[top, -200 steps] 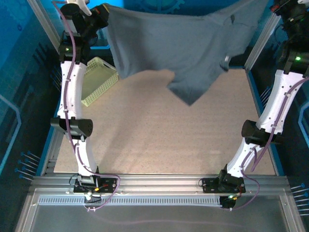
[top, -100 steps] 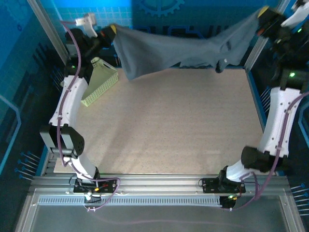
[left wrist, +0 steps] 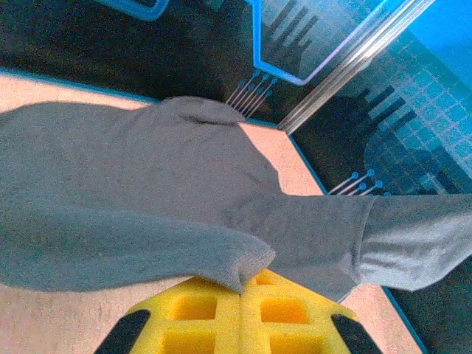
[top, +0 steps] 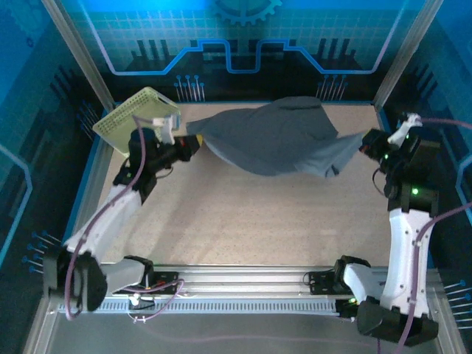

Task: Fold the inside-out t-shirt

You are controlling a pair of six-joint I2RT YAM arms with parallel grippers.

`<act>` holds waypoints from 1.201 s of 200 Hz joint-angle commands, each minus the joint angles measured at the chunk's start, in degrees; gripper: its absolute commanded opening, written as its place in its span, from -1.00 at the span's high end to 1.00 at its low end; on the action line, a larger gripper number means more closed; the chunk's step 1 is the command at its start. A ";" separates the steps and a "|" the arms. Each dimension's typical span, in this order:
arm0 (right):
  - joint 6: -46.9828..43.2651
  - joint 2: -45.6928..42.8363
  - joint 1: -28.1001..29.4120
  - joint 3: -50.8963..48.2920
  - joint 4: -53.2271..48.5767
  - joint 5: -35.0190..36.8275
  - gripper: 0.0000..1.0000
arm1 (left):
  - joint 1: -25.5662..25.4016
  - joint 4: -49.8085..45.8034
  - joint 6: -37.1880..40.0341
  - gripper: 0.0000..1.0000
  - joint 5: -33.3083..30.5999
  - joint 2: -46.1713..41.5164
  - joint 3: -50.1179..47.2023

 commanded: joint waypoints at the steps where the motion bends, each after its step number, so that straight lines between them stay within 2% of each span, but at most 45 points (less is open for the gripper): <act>1: 2.00 -3.82 -4.76 -5.88 -15.04 5.92 1.00 | -1.58 -3.97 -4.58 1.00 -6.39 -8.52 -8.31; 10: 2.36 -5.94 -6.72 -8.23 -17.69 6.30 1.00 | -2.68 -8.25 -5.91 1.00 -9.91 -12.56 -10.92; 38: 6.30 -12.58 -7.28 -15.38 -21.59 10.55 1.00 | -3.45 -21.43 -11.33 1.00 -19.56 -25.64 -19.14; 60: 8.13 -15.51 -8.22 -17.72 -24.04 12.59 1.00 | -3.49 -25.68 -16.44 1.00 -19.70 -35.07 -25.18; 82: 8.52 -16.30 -8.23 -17.34 -26.11 17.36 1.00 | -3.63 -27.37 -20.10 1.00 -16.80 -39.51 -28.80; 101: 8.09 -16.34 -8.23 -16.71 -26.79 20.40 1.00 | -4.66 -27.80 -19.50 0.99 -13.50 -38.28 -29.62; 119: 7.81 -17.10 -8.11 -16.61 -27.17 22.79 1.00 | -7.63 -31.06 -16.93 1.00 -13.30 -35.05 -28.31; 145: 7.84 -17.25 -7.96 -15.95 -27.07 24.46 1.00 | -14.43 -38.44 -16.11 1.00 -18.57 -32.47 -26.57; 178: 8.40 -17.49 -8.03 -15.51 -27.49 25.34 1.00 | -20.20 -47.87 -18.72 1.00 -26.75 -35.18 -26.82; 217: 7.67 -17.62 -8.01 -16.73 -25.98 25.58 1.00 | -21.17 -47.98 -20.63 1.00 -28.43 -32.05 -26.45; 240: 4.47 -16.78 -7.25 -17.57 -20.62 18.66 1.00 | -21.19 -45.10 -19.18 1.00 -30.55 -28.13 -23.16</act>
